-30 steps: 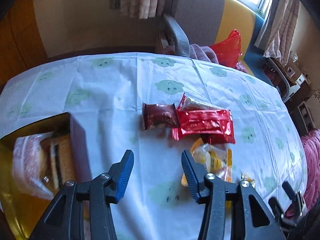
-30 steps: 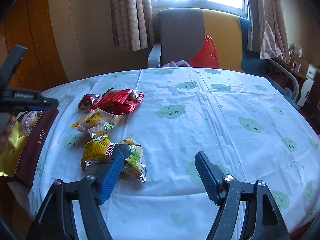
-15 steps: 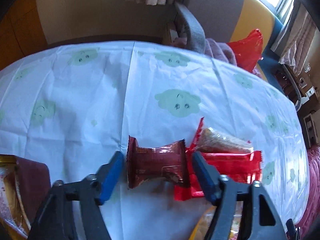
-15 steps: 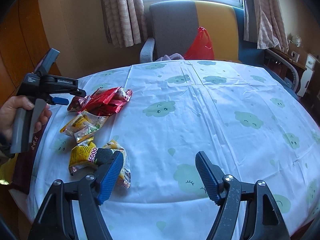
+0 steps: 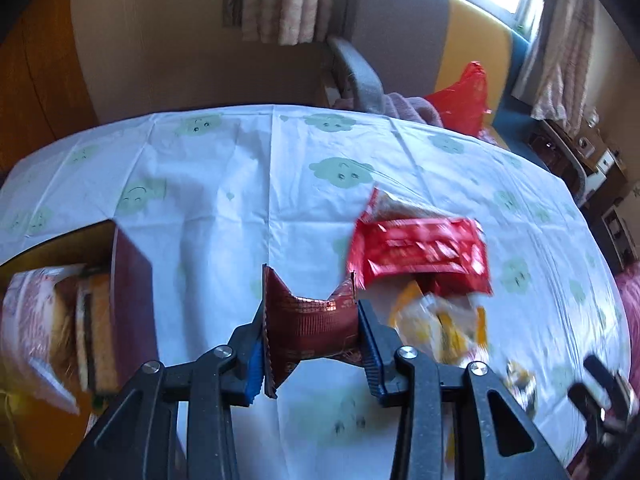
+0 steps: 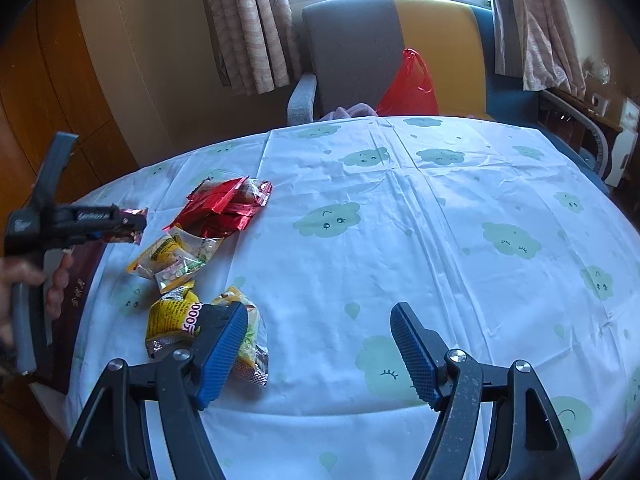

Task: Organize snacks
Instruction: 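Grasp the red packet with the right gripper while the left gripper holds the chocolate packet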

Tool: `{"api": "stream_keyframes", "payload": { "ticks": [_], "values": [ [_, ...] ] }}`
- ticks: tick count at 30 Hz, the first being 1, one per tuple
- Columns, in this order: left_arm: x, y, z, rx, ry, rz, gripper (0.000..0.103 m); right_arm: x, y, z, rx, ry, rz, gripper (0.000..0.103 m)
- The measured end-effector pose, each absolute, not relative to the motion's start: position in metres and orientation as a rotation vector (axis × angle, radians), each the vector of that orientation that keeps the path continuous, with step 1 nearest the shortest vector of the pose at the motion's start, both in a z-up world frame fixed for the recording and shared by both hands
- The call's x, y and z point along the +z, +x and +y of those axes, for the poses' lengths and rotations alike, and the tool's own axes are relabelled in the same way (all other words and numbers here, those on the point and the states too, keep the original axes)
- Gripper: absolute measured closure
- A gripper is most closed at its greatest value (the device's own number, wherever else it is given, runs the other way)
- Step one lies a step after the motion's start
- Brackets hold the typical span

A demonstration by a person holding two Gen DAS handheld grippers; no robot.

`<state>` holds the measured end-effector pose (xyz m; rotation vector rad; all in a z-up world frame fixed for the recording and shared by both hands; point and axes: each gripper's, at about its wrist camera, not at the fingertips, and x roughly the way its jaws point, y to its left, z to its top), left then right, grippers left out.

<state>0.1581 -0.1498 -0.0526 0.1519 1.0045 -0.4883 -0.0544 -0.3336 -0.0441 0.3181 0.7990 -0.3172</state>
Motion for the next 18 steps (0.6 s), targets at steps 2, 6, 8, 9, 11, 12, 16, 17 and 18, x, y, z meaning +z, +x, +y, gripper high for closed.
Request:
{"api": "stream_keyframes", "payload": {
  "ticks": [2, 6, 8, 9, 11, 12, 16, 17, 18],
  "values": [
    [-0.049, 0.132, -0.144, -0.513, 0.180, 0.981, 0.063, -0.043, -0.055, -0.332, -0.304, 0.320, 0.800, 0.028],
    [-0.052, 0.087, -0.135, -0.566, 0.231, 0.971, 0.063, -0.040, -0.055, -0.325, -0.278, 0.303, 0.801, 0.028],
    [-0.056, 0.065, -0.132, -0.591, 0.260, 0.964, 0.063, -0.039, -0.054, -0.321, -0.264, 0.294, 0.805, 0.028],
    [-0.059, 0.055, -0.131, -0.605, 0.275, 0.963, 0.063, -0.039, -0.054, -0.320, -0.258, 0.292, 0.805, 0.029],
    [-0.062, 0.038, -0.129, -0.635, 0.294, 0.958, 0.063, -0.038, -0.053, -0.316, -0.222, 0.293, 0.812, 0.029],
    [-0.065, 0.029, -0.129, -0.652, 0.305, 0.957, 0.063, -0.038, -0.051, -0.313, -0.192, 0.287, 0.820, 0.030],
    [-0.078, 0.013, -0.126, -0.695, 0.319, 0.980, 0.063, -0.036, -0.044, -0.289, -0.055, 0.177, 0.857, 0.030],
    [-0.082, 0.011, -0.125, -0.697, 0.322, 0.989, 0.063, -0.036, -0.042, -0.284, -0.027, 0.142, 0.869, 0.030],
    [-0.085, 0.009, -0.124, -0.701, 0.325, 0.996, 0.063, -0.035, -0.041, -0.279, -0.006, 0.108, 0.881, 0.030]
  ]
}}
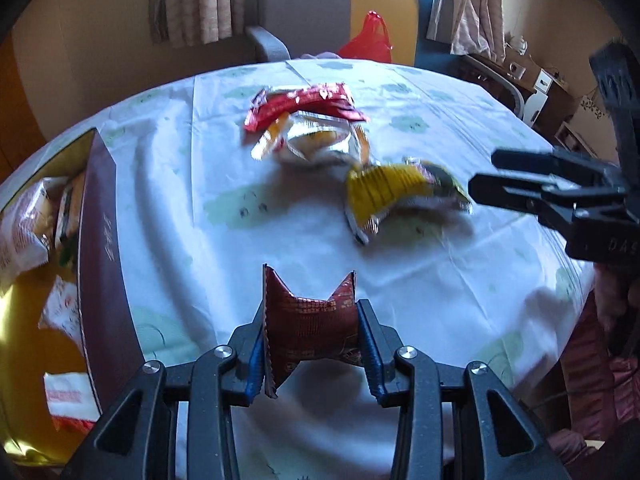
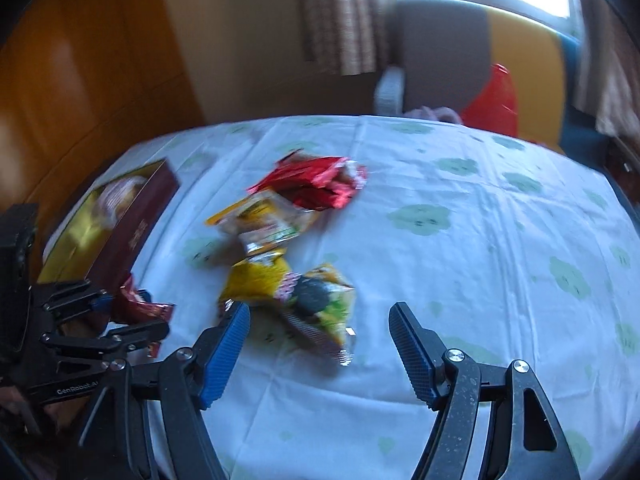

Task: Organize snacks
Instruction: 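Grasp the red packet with the right gripper while the left gripper holds the chocolate packet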

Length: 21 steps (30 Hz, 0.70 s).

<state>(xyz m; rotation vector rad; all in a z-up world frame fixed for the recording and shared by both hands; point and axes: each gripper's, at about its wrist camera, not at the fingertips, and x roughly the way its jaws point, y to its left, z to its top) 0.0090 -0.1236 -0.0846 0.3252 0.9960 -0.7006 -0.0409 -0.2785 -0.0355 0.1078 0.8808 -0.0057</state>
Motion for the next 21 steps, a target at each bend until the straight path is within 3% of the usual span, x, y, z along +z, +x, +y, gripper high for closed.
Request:
{"api": "stream_keyframes", "payload": {
  "ticks": [13, 21],
  "values": [
    [-0.090, 0.009, -0.112, -0.724, 0.262, 1.000, 0.062, 0.006, 0.048, -0.267, 0.074, -0.115, 0.848, 0.031],
    [-0.090, 0.009, -0.110, -0.741, 0.251, 0.993, 0.062, -0.014, 0.147, -0.254, 0.175, -0.304, 0.981, 0.032]
  ]
}}
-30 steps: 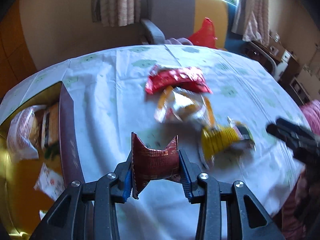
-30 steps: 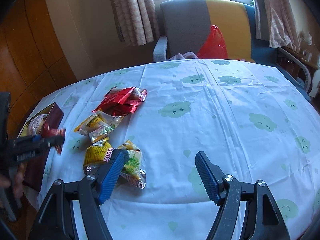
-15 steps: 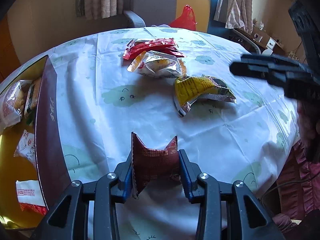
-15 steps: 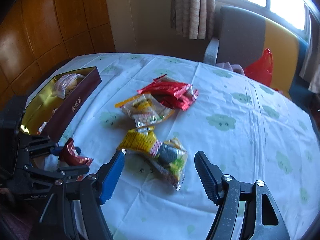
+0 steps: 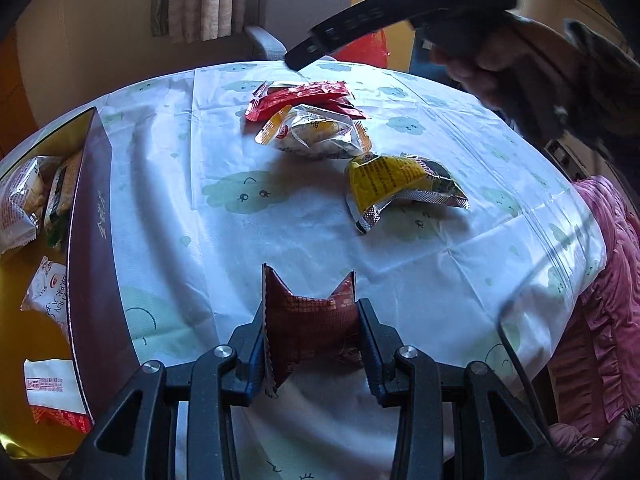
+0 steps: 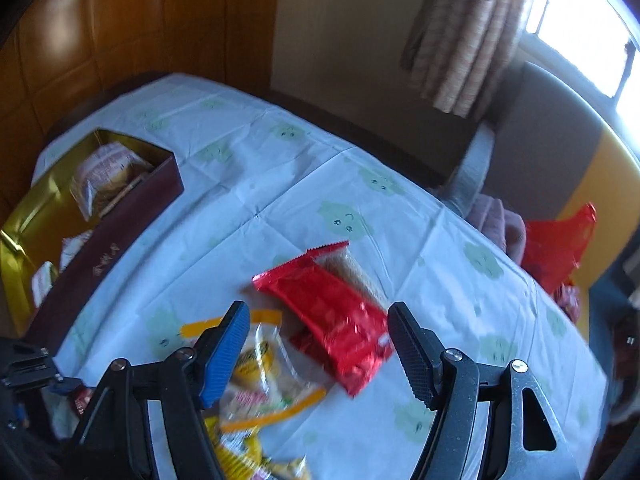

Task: Organize snacks
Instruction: 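Grasp the red packet with the right gripper while the left gripper holds the chocolate packet, then carry the chocolate packet over the gold tin and open the left gripper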

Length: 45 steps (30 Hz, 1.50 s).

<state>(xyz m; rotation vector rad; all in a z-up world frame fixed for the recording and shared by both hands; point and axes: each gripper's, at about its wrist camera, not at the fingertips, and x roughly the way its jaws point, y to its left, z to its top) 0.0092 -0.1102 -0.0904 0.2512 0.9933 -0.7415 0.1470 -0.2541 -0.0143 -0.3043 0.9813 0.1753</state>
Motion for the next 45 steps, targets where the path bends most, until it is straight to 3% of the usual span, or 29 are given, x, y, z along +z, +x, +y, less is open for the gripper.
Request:
{"api": "stream_keyframes", "payload": {
  "ticks": [11, 12, 13, 20, 31, 40, 45],
  "values": [
    [-0.091, 0.014, -0.109, -0.755, 0.228, 1.009, 0.062, -0.070, 0.192, -0.246, 0.239, -0.412, 1.175, 0.040],
    [-0.091, 0.014, -0.109, -0.755, 0.229, 1.009, 0.062, -0.071, 0.190, -0.248, 0.240, -0.387, 1.183, 0.051],
    [-0.091, 0.014, -0.109, -0.754, 0.229, 1.009, 0.063, -0.071, 0.188, -0.250, 0.245, -0.356, 1.193, 0.055],
    [-0.091, 0.016, -0.107, -0.746, 0.211, 1.016, 0.063, -0.067, 0.167, -0.253, 0.230, -0.294, 1.190, 0.064],
    [-0.093, 0.015, -0.105, -0.731, 0.218, 1.009, 0.062, -0.024, 0.092, -0.299, 0.028, -0.083, 1.077, 0.065],
    [-0.091, 0.015, -0.107, -0.714, 0.257, 0.991, 0.063, -0.063, 0.003, -0.350, -0.254, 0.157, 1.132, 0.065],
    [-0.069, 0.010, -0.104, -0.715, 0.246, 0.925, 0.063, -0.069, -0.015, -0.344, -0.291, 0.184, 1.070, 0.065]
  ]
}}
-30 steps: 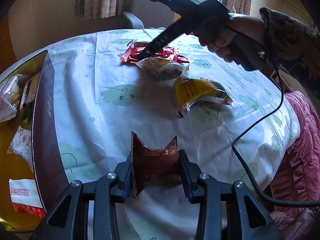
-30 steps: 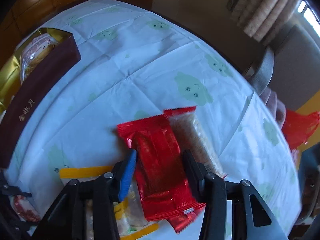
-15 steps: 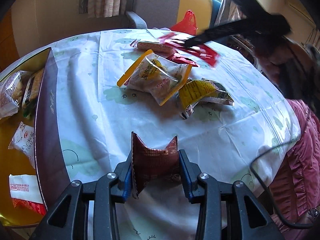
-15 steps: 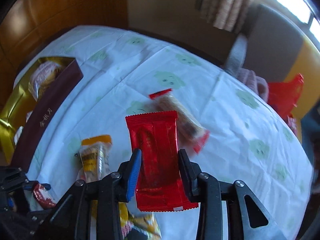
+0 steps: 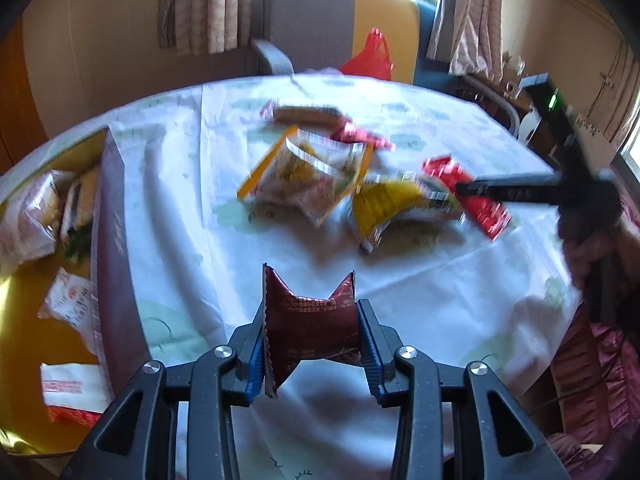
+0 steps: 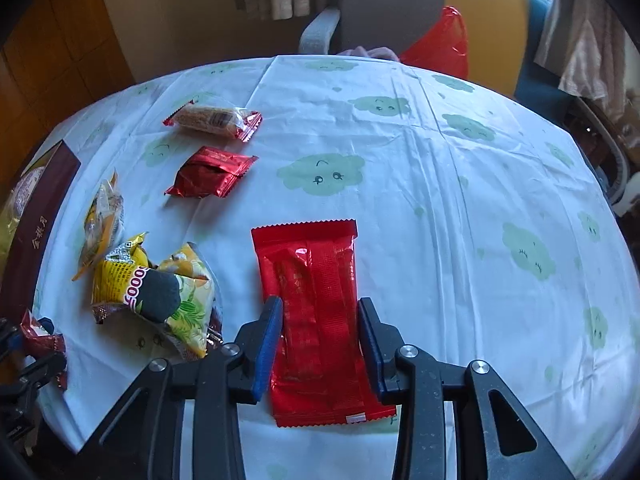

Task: Organize snacks
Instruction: 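Carry the chocolate packet over the gold tin and open the left gripper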

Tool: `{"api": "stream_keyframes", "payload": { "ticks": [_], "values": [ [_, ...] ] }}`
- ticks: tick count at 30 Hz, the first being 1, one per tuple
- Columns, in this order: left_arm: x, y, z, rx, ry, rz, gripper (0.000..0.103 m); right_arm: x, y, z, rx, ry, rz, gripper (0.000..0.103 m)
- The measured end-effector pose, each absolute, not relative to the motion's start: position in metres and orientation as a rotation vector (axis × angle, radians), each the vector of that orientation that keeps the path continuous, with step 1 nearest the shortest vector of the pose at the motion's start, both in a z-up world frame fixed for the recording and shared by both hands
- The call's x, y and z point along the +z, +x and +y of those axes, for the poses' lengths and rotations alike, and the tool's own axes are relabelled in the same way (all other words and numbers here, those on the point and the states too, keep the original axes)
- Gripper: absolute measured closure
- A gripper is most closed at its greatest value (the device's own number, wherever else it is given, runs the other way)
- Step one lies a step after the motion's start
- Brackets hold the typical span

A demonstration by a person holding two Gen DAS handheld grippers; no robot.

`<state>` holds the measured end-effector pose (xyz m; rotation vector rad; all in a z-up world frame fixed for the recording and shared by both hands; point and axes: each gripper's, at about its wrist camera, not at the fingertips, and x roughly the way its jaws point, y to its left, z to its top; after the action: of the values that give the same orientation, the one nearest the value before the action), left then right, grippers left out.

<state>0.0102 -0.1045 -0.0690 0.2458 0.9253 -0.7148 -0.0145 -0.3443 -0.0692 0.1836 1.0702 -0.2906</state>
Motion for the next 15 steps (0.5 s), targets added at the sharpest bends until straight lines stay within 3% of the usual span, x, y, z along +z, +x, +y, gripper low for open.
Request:
{"api": "stream_keyframes", "payload": {
  "ticks": [8, 15],
  "values": [
    [-0.001, 0.022, -0.052, -0.648, 0.099, 0.790, 0.063, -0.075, -0.016, -0.339, -0.294, 0.118, 1.038, 0.063],
    [0.010, 0.065, 0.046, -0.364, -0.034, 0.807, 0.063, -0.080, -0.016, -0.331, -0.314, 0.064, 1.029, 0.061]
  ]
}}
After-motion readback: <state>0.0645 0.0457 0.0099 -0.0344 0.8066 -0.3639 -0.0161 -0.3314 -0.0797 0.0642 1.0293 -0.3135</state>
